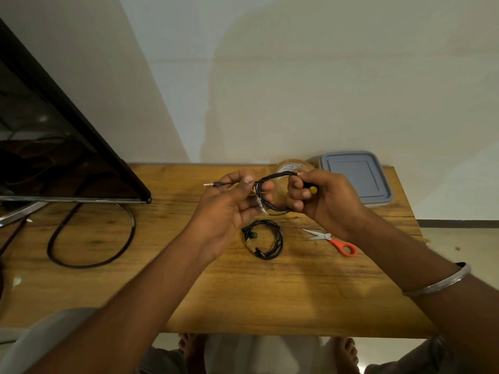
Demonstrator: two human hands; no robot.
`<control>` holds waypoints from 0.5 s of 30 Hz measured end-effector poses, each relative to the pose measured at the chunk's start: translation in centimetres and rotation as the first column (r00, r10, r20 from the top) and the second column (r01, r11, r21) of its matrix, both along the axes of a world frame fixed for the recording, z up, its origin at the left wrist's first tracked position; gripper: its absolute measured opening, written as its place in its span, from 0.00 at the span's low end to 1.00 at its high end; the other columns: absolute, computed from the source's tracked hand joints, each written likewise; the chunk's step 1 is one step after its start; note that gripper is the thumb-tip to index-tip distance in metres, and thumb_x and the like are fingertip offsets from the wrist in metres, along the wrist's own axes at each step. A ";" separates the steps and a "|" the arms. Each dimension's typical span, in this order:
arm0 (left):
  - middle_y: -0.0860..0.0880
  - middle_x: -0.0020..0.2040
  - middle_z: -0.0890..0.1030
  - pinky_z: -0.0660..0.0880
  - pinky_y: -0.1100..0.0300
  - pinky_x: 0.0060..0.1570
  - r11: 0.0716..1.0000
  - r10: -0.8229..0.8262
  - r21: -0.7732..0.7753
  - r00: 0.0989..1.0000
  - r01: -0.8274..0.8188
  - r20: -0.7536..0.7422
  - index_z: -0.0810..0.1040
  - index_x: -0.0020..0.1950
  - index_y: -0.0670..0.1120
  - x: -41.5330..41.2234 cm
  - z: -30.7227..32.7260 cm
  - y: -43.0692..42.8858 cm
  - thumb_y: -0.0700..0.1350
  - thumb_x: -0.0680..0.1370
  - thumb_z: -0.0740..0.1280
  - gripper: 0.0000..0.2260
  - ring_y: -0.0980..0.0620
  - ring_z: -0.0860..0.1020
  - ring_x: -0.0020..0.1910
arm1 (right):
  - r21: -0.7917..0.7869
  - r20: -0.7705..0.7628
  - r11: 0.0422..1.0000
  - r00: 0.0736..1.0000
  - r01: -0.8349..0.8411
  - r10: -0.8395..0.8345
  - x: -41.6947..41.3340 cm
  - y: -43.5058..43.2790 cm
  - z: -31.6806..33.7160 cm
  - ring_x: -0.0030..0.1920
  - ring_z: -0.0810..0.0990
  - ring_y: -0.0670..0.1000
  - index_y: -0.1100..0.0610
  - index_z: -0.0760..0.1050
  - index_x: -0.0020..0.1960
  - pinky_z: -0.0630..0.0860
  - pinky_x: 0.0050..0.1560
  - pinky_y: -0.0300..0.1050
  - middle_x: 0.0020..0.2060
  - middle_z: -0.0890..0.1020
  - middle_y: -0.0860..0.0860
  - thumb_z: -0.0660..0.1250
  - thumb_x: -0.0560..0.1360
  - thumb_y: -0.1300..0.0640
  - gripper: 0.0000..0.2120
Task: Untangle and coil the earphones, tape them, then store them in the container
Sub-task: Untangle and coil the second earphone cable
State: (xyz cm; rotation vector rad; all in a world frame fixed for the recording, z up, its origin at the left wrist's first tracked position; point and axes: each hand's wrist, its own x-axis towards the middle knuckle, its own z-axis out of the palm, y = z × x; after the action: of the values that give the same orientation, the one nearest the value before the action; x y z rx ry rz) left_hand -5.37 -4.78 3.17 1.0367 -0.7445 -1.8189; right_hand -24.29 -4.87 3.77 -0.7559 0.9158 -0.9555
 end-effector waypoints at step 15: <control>0.45 0.39 0.84 0.81 0.51 0.47 0.984 0.075 0.148 0.981 -0.103 0.180 0.79 0.52 0.41 -0.8 -0.6 1.1 0.39 0.79 0.68 0.04 0.50 0.83 0.36 | -0.176 -0.045 0.984 0.999 -0.019 0.011 1.5 0.4 -1.4 0.29 0.68 0.50 0.58 0.68 0.36 0.77 0.52 0.53 0.27 0.66 0.49 0.56 0.76 0.57 0.11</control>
State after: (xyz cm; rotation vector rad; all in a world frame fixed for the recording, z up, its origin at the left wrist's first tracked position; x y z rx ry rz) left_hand -6.18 -3.73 2.60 1.3248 -0.6540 -1.7468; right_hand -22.83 -4.48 2.34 -0.9356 0.8702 -1.0193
